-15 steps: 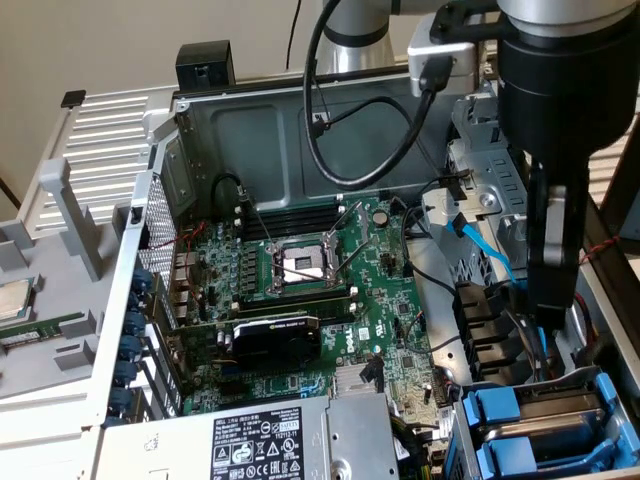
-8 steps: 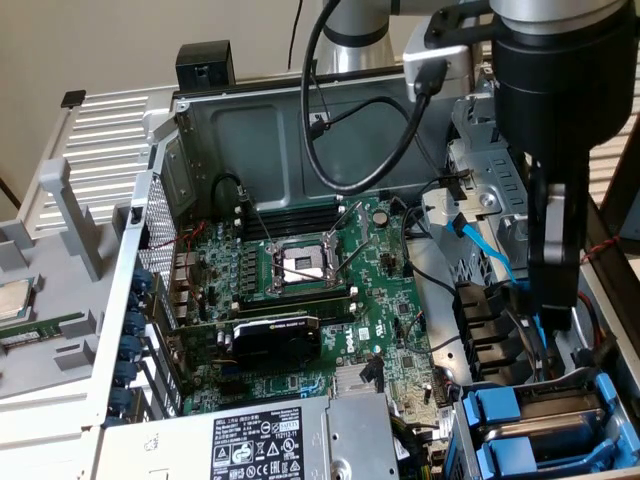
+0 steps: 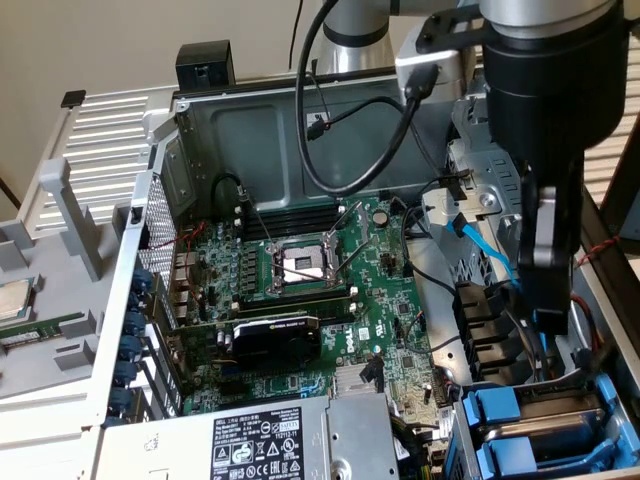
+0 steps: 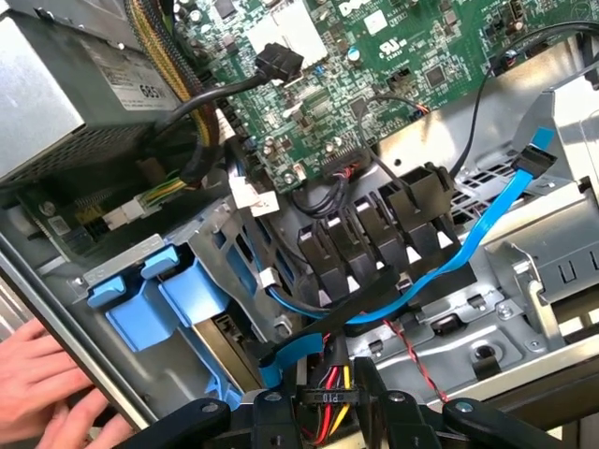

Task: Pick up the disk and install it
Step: 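Insert the first disk wire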

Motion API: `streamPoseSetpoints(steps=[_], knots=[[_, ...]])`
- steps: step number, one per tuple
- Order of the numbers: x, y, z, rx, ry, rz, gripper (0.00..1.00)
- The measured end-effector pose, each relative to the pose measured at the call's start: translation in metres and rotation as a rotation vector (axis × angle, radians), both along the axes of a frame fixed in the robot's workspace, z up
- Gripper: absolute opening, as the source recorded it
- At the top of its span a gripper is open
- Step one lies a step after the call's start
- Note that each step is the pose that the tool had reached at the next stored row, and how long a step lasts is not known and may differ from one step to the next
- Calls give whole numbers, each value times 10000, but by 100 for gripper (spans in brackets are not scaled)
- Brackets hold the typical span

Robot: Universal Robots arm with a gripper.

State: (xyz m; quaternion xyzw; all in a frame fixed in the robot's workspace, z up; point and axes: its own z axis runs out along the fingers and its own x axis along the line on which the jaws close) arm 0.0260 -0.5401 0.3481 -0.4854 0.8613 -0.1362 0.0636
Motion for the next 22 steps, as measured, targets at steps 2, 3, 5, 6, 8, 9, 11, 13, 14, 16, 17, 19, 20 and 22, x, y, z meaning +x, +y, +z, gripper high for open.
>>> streamPoseSetpoints(steps=[2,3,5,6,8,9,11,13,14,16,17,19,20,22], knots=[[0,0,-6,2,-1,-250,35],[0,0,-8,1,-1,-391,35],[0,-1,-12,3,-2,-694,35],[0,-1,-14,3,-2,-832,35],[0,0,-18,3,-2,-1102,35],[0,0,-20,1,-2,-1243,35],[1,1,-22,1,-1,-1455,35],[5,10,-22,-1,-2,-1529,35],[7,17,-23,1,-2,-1550,35],[12,29,-23,2,-2,-1612,35],[15,32,-24,2,-2,-1655,35],[23,36,-25,2,-2,-1749,35],[28,39,-25,2,-2,-1793,35],[37,44,-25,2,-2,-1883,35]])
